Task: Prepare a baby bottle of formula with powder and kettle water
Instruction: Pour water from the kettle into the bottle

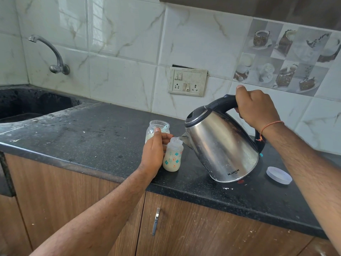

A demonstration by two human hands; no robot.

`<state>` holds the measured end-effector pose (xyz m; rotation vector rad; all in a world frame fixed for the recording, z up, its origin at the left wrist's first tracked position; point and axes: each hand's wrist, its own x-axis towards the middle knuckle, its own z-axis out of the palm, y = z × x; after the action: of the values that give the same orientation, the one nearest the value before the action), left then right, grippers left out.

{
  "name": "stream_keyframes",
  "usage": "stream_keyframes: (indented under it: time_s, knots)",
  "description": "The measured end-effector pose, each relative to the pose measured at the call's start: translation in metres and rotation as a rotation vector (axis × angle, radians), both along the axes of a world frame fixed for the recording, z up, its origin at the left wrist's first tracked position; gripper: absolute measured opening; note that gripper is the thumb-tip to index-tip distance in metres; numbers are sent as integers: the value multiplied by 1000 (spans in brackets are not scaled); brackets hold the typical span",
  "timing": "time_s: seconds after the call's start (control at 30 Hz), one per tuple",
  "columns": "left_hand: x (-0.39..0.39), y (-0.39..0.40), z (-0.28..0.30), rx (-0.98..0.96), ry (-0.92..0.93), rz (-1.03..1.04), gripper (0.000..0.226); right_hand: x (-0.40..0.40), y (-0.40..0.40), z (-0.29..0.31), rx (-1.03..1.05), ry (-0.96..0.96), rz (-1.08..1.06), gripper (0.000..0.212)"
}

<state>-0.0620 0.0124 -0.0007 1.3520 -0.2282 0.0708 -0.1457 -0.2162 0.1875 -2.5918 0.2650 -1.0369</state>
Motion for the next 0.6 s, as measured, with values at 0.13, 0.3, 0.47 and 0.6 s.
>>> stream_keyframes:
  time_s: [0.13,0.3,0.47,0.6]
  knots:
    - [0,0,0,-10,4,-6,62,0,1,0,14,-7,-12,52]
    - [1,0,-1,-1,-2,-6,62,-2,4,0,43,-9,-17,59]
    - [2,0,-2,-8,-2,-13,63,-6,10,1,76,-13,-16,64]
    - [2,0,-2,-12,4,-7,63,-7,12,2,82,-14,-15,65]
